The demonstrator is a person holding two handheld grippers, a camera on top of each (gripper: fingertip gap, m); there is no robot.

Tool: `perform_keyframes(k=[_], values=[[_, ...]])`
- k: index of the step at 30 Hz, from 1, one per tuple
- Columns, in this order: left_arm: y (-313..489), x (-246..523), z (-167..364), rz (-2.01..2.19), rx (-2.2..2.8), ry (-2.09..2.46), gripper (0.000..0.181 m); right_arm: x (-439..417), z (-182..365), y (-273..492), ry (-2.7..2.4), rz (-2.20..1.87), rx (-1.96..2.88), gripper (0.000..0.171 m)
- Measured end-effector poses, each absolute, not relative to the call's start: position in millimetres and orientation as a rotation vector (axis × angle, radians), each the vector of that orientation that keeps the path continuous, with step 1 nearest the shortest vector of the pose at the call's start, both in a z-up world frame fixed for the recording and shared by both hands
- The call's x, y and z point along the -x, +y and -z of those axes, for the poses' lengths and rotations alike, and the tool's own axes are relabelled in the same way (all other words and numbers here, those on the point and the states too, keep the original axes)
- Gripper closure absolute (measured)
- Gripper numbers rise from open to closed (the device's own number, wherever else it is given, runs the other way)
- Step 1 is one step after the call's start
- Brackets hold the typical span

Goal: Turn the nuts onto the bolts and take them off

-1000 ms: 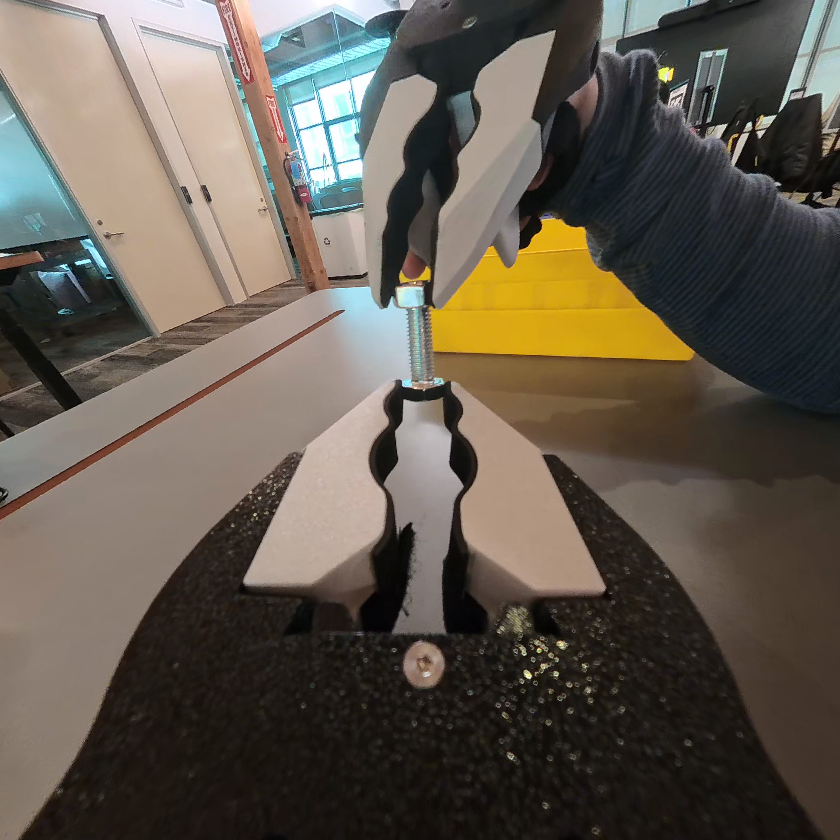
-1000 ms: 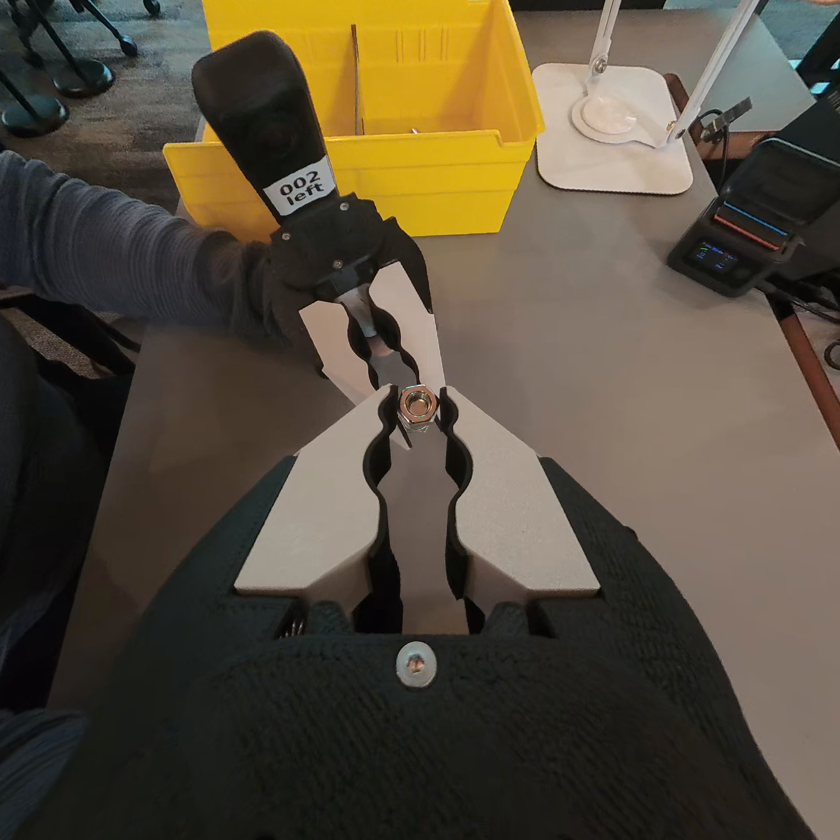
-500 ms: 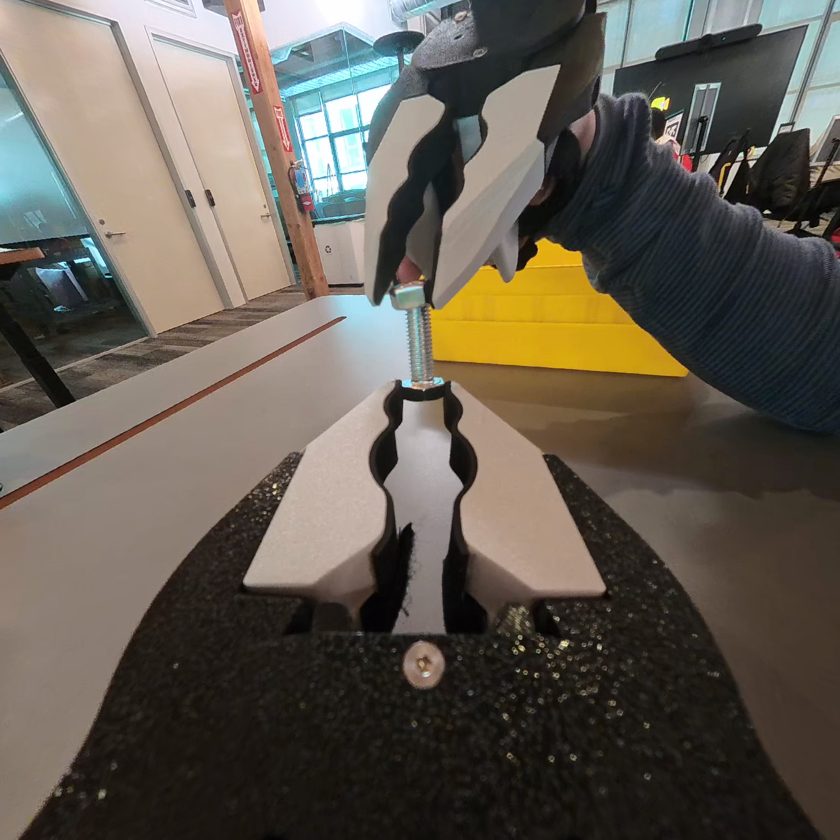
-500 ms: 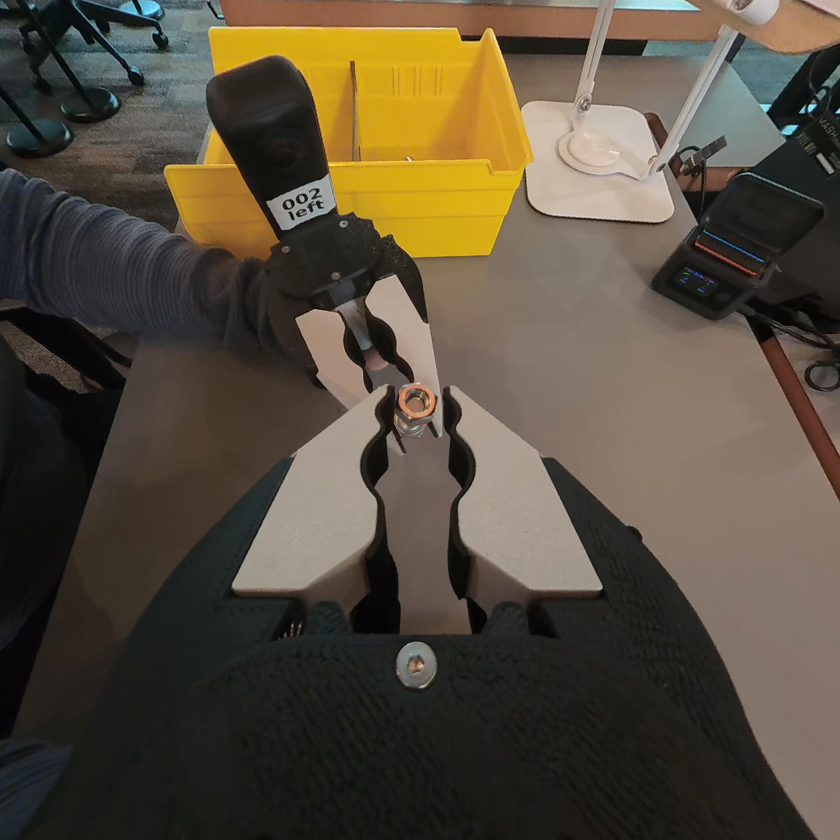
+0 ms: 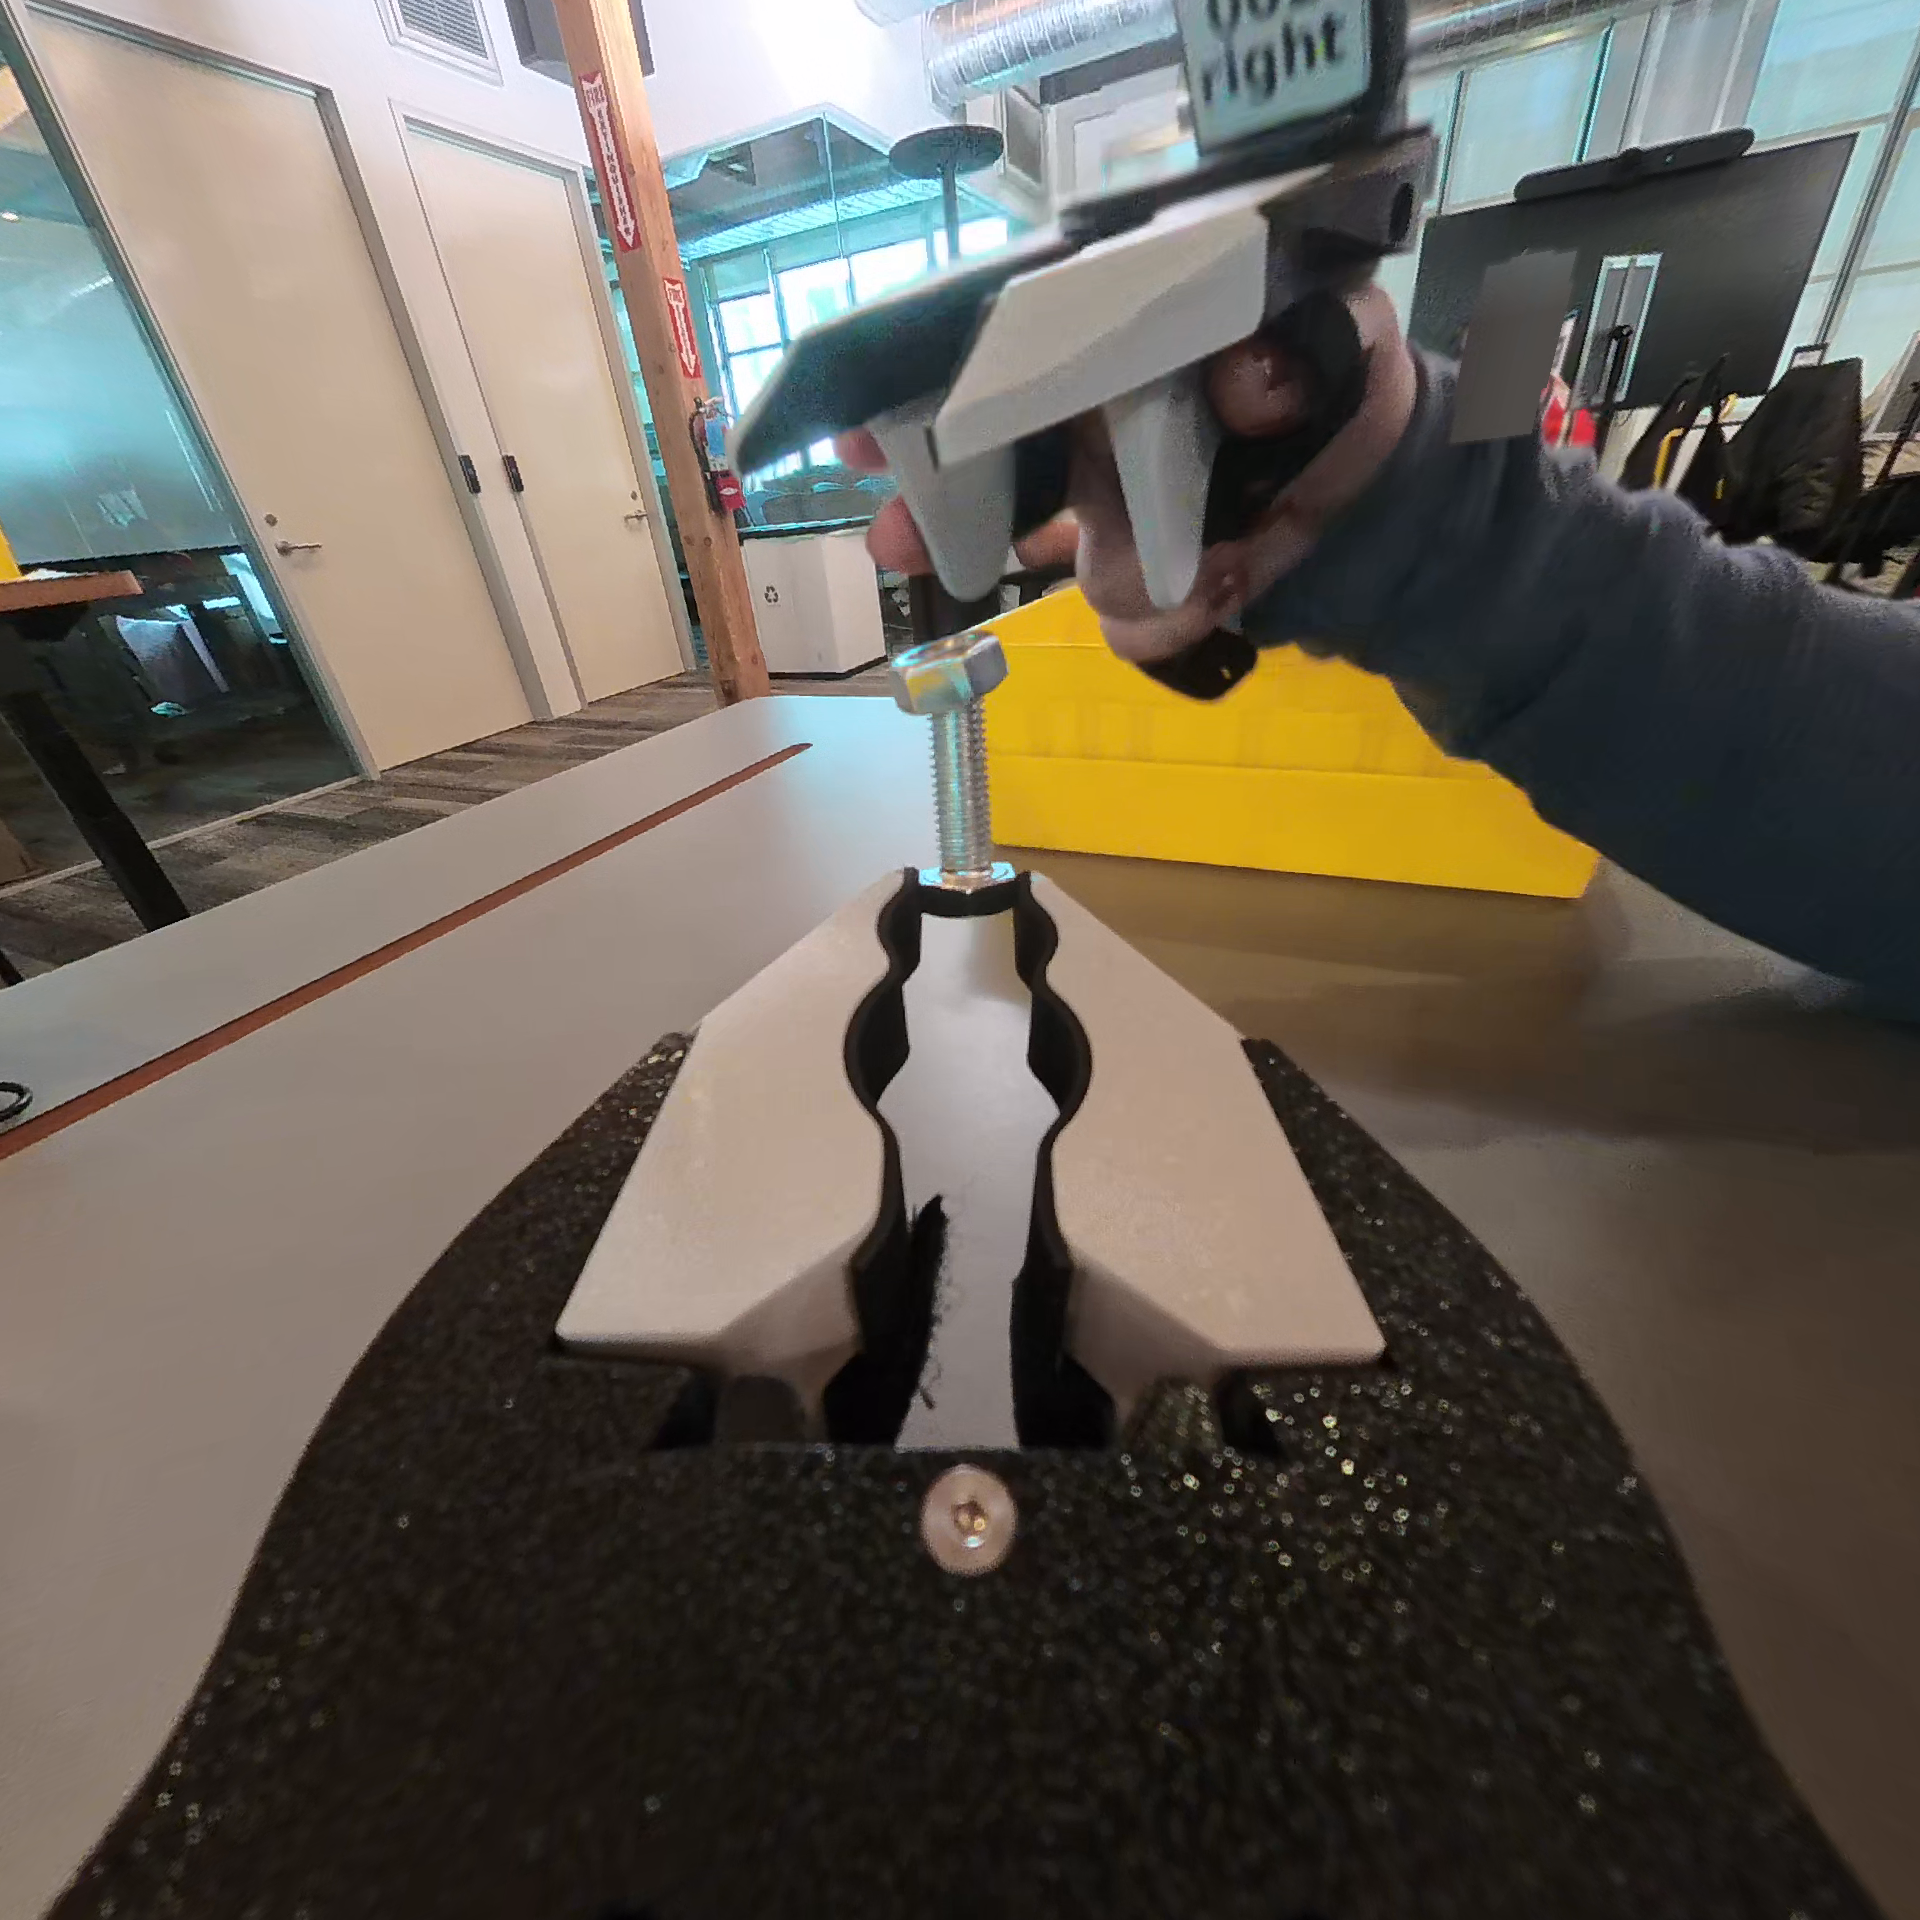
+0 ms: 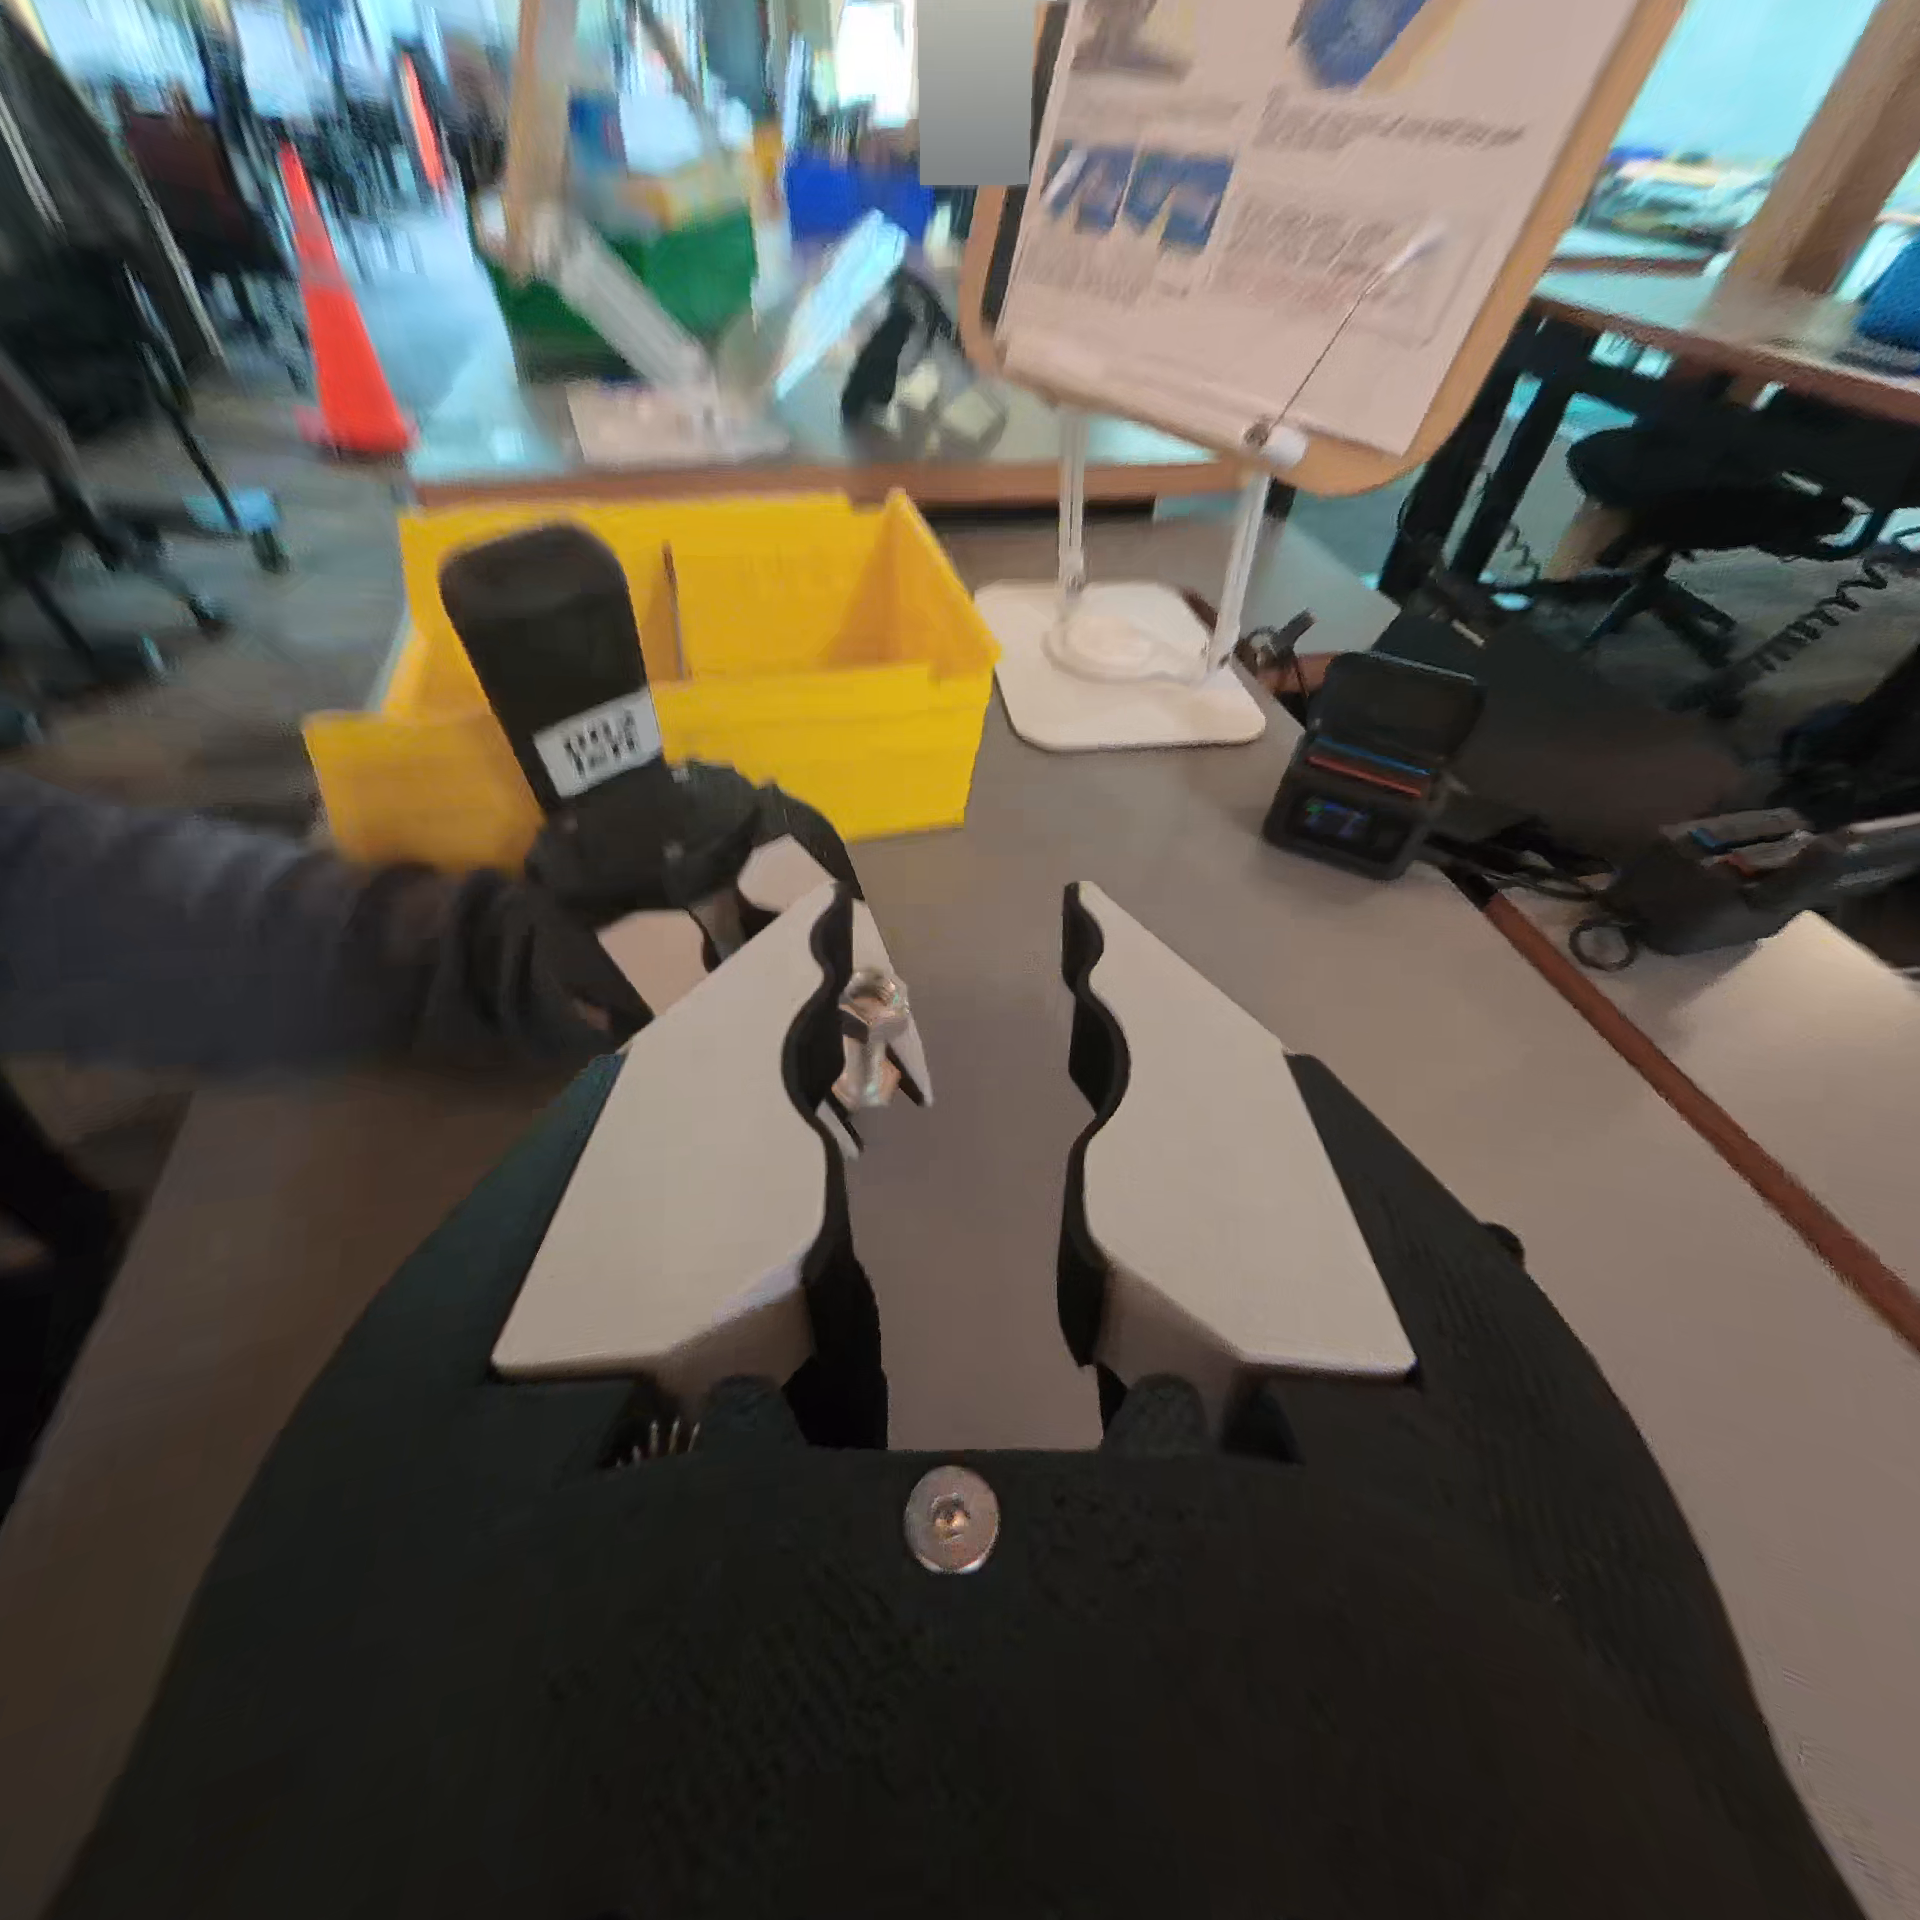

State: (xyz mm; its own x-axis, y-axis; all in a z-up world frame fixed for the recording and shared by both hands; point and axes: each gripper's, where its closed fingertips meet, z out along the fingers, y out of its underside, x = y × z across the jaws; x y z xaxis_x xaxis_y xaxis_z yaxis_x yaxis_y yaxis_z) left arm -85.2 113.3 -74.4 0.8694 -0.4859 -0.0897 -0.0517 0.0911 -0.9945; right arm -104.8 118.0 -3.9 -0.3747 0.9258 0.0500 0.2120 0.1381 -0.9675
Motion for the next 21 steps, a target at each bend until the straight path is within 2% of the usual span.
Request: perform_keyframes(k=[1, 6, 11, 21], values=[[113, 86, 74, 0.337, 1.455, 0.451, 0.166, 106, 2, 117, -1.635, -1.355, 1.123, 0.129], [113, 84, 74, 0.328, 1.452, 0.460, 0.166, 90, 23, 125, -1.270, -1.438, 1.151, 0.127], [110, 72, 77, 0.356, 1.449, 0.529, 0.166, 86, 35, 103, -1.377, -1.522, 1.165, 0.128], [106, 62, 81, 0.376, 1.456, 0.598, 0.166, 84, 36, 95, -1.416, -1.567, 1.163, 0.146]])
